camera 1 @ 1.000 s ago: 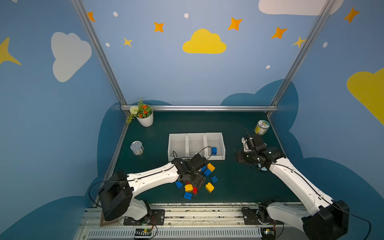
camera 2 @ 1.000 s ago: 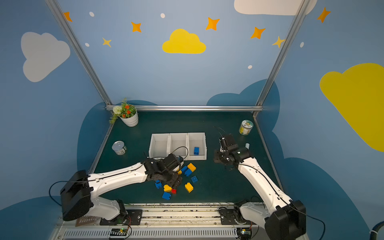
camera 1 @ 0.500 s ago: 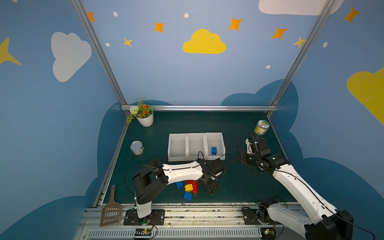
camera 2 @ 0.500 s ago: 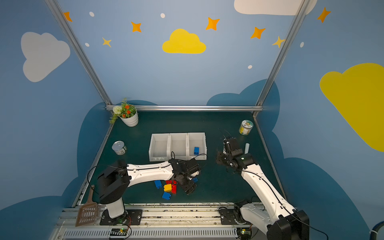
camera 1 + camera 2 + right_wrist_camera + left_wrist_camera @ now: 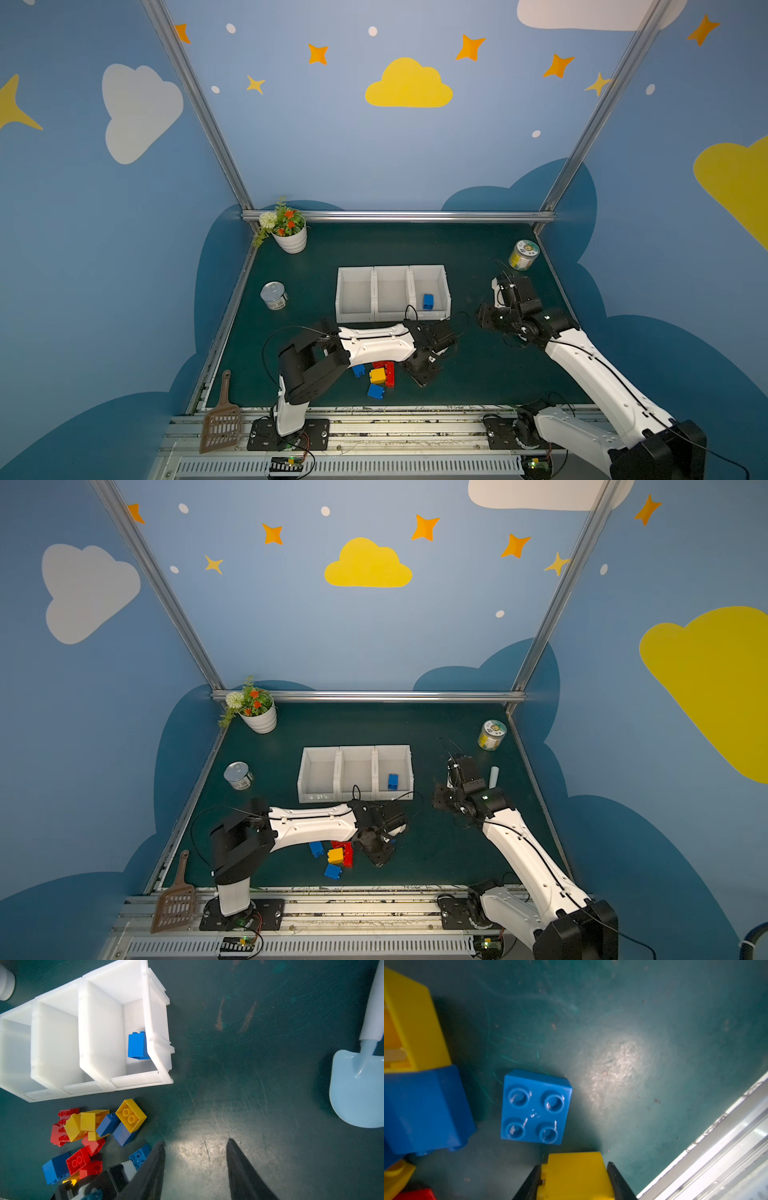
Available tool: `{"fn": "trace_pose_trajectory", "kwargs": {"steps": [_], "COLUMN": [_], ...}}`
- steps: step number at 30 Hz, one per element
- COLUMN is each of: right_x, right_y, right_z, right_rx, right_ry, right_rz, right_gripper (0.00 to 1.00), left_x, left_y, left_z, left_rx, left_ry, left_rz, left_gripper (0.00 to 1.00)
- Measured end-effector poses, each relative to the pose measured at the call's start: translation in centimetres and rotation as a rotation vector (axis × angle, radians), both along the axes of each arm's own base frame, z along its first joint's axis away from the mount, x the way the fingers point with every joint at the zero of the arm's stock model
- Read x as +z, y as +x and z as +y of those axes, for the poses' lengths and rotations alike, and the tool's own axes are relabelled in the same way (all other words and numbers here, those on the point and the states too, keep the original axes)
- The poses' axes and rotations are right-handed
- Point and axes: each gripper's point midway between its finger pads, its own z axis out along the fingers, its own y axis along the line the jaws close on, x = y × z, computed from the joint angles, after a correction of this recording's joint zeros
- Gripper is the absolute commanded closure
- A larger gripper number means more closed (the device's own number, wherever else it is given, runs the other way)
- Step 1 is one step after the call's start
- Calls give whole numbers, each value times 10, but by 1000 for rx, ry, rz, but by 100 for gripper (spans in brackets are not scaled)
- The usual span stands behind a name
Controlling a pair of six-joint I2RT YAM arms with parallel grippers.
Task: Sort the legos into containers by color
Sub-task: 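Carry the yellow brick into the middle bin compartment and open the left gripper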
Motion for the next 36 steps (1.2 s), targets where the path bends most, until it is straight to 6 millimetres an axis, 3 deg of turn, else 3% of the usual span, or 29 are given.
{"fn": "trace_pose_trajectory", "kwargs": {"steps": [7,12,17,20,24,28,33,36], "right_x": [3,8,10,10,10,10,9,8], "right_y": [-1,-1,-2,-2,-2,-2,-5,-7], "right_z": [0,-1,-1,-1,-2,-2,-4,-4], "right_rx": [-1,-1,-1,-2,-3,-5,-9,-9], "right_ry": [4,11,13,13,14,14,15,15], "right_rz": [-11,-29,-34,-34,-34,-35,-32,-32], "right_gripper": [52,53,53,54,54,54,54,54], "left_x": [3,40,96,111,110,96,77,70], "left_y": [1,17,83,124,173,209,230,232], "left_z": [3,11,34,57,79,85,79,79], "left_rx": [10,43,200,295,388,418,407,403], "left_ry": [7,-43,-152,-170,-157,-133,-110,-101], "left_rz": [-7,-59,-188,-244,-266,-260,-241,-228], "left_gripper": [59,58,57,57,57,58,56,53]}}
